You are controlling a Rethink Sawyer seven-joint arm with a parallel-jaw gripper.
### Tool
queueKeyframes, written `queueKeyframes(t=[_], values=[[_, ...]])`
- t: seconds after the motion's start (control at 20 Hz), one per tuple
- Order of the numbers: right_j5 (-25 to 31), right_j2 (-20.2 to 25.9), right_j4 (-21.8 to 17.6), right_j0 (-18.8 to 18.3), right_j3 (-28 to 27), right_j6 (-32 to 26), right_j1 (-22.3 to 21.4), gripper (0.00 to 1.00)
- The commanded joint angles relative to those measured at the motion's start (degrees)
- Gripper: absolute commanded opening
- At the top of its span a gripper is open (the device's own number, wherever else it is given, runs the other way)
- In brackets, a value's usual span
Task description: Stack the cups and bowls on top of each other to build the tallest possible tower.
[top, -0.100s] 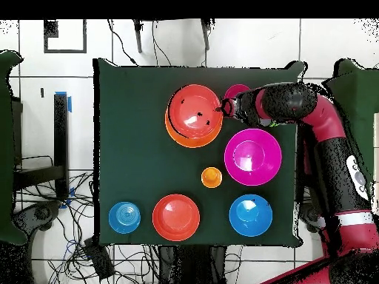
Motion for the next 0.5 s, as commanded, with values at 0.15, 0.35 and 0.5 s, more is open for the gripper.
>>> queueKeyframes(t=[0.15,0.35,0.5], values=[[-1.93,-2.11,-3.56,0.32,2.9,-15.38,0.02,1.0],[-2.39,-2.08,-3.68,0.15,3.29,-15.21,-0.09,1.0],[-2.42,-2.03,-3.53,0.13,3.58,-14.83,-0.17,1.0]])
